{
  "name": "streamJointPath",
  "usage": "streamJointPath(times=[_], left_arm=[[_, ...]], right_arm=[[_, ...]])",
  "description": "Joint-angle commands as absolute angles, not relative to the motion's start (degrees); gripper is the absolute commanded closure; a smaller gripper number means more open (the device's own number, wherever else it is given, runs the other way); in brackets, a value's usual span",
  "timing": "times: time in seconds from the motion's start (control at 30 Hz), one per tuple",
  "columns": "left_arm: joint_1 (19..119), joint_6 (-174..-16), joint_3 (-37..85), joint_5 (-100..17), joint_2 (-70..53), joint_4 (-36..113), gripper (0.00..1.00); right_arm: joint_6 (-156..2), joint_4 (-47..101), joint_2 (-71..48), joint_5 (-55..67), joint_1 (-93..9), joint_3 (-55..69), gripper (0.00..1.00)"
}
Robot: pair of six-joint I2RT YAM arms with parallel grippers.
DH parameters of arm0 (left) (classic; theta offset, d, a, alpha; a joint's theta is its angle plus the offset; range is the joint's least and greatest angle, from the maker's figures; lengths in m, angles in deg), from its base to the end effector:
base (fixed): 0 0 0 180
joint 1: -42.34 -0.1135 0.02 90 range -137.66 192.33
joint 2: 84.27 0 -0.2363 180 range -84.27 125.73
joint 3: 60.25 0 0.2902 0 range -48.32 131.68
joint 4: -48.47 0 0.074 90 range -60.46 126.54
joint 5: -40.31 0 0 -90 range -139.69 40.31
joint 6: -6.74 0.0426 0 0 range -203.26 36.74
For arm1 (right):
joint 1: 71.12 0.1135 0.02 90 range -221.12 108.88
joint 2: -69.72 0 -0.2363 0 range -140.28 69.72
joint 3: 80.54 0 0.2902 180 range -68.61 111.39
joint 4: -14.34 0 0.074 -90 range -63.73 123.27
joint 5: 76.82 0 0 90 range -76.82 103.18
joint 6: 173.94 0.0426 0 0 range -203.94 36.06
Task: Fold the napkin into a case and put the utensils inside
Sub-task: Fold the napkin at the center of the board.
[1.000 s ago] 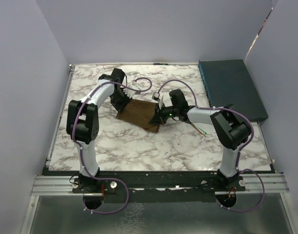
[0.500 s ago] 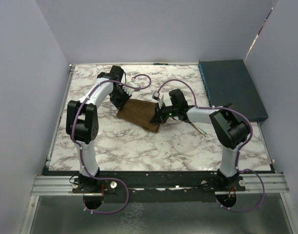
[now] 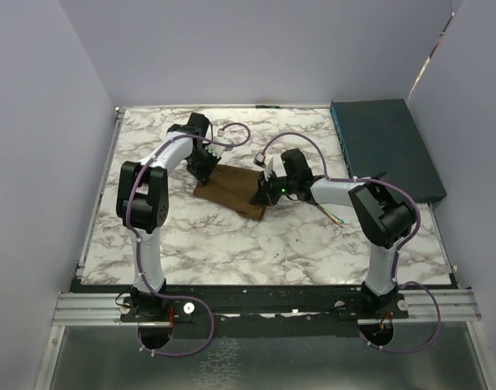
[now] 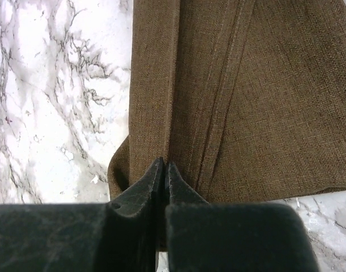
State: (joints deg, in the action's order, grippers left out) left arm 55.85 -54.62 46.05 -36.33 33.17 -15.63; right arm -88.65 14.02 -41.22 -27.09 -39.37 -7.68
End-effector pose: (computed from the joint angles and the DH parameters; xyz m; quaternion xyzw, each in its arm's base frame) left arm 0.4285 -0.1131 0.1555 0.3681 0.9137 -0.0976 0.1417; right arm 0.3402 0.2429 0.0900 -0.4077 0.7533 0.3971 0.3296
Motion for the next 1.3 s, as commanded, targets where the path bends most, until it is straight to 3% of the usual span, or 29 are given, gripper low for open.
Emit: streamJointPath(times=[0.0, 0.13, 0.4, 0.57, 1.07, 1.27], left_arm=[[55.67, -57.73, 45.85, -40.32, 35.27, -13.19, 0.96], [55.72, -58.75, 44.76, -43.24, 35.78, -11.65, 0.93], [56.02, -59.59, 42.85, -45.40, 35.96, -9.43, 0.86], [56.24, -60.65, 42.56, -45.94, 36.22, -8.47, 0.78], [56.24, -65.09, 46.22, -43.28, 33.62, -10.32, 0.67], [55.88, -65.04, 52.95, -42.56, 32.87, -14.84, 0.62]], right_arm=[[-90.07, 16.45, -41.93, -24.91, -39.92, -6.26, 0.93], [-90.27, 16.14, -42.24, -23.42, -39.92, -6.99, 0.90], [-89.46, 13.74, -36.91, -18.70, -39.92, -8.76, 0.71], [-87.87, 11.06, -33.07, -17.99, -39.85, -8.34, 0.65], [-87.05, 12.10, -48.66, -10.44, -39.91, 4.68, 0.77], [-86.42, 11.29, -49.86, -8.43, -39.92, 1.50, 0.83]])
